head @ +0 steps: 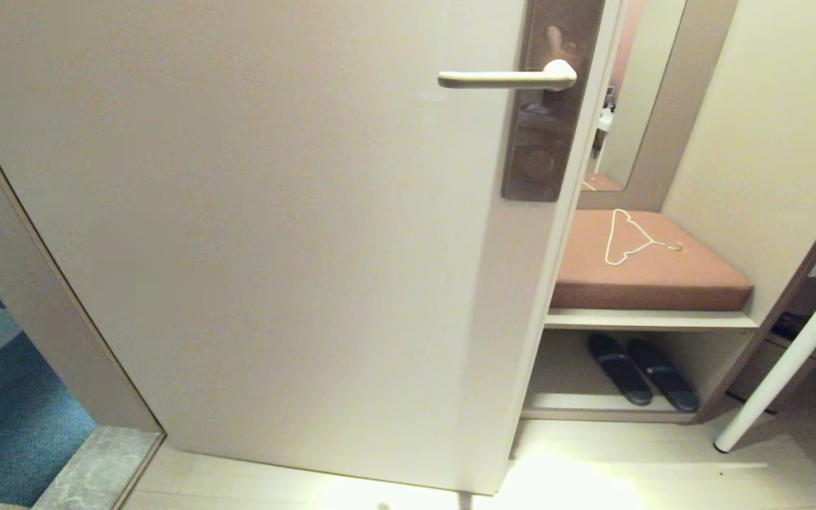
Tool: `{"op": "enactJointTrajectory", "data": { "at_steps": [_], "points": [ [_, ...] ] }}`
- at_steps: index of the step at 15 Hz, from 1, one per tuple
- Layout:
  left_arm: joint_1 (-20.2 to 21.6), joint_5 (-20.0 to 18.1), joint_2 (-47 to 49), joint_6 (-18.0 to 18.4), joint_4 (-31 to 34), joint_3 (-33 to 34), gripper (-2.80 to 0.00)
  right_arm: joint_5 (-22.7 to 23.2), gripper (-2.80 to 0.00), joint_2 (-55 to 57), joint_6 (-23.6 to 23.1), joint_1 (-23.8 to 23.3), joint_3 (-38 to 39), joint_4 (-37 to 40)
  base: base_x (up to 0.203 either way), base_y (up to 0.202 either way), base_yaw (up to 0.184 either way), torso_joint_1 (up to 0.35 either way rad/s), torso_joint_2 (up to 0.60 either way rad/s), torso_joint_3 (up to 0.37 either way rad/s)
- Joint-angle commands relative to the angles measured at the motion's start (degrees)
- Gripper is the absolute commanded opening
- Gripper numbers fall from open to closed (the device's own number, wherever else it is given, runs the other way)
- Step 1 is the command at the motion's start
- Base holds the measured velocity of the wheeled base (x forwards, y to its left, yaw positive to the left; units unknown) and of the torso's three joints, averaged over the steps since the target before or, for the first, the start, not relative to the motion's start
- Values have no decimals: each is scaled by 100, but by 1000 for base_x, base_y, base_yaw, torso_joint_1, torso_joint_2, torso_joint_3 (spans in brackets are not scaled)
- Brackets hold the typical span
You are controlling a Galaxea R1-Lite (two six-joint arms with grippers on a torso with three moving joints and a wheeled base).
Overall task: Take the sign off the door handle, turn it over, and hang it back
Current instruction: Hang the sign back with the other side facing out
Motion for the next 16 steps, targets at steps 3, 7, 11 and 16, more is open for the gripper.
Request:
{"op": "enactJointTrajectory", "data": {
  "at_steps": [3,7,11,16],
  "points": [
    [-6,484,-31,-9,-8,47,-280,-31,-280,-283,-19,0,61,-42,0,0,0,0,0,0],
    [-10,632,51,47,269,33,-280,-40,-280,-283,16,0,69,-34,0,0,0,0,0,0],
    [-10,636,529,183,244,-117,-280,-49,-280,-283,205,0,76,-34,0,0,0,0,0,0],
    [-6,638,1620,321,129,-736,-280,-49,-280,-283,271,0,78,-34,0,0,0,0,0,0]
  ]
}}
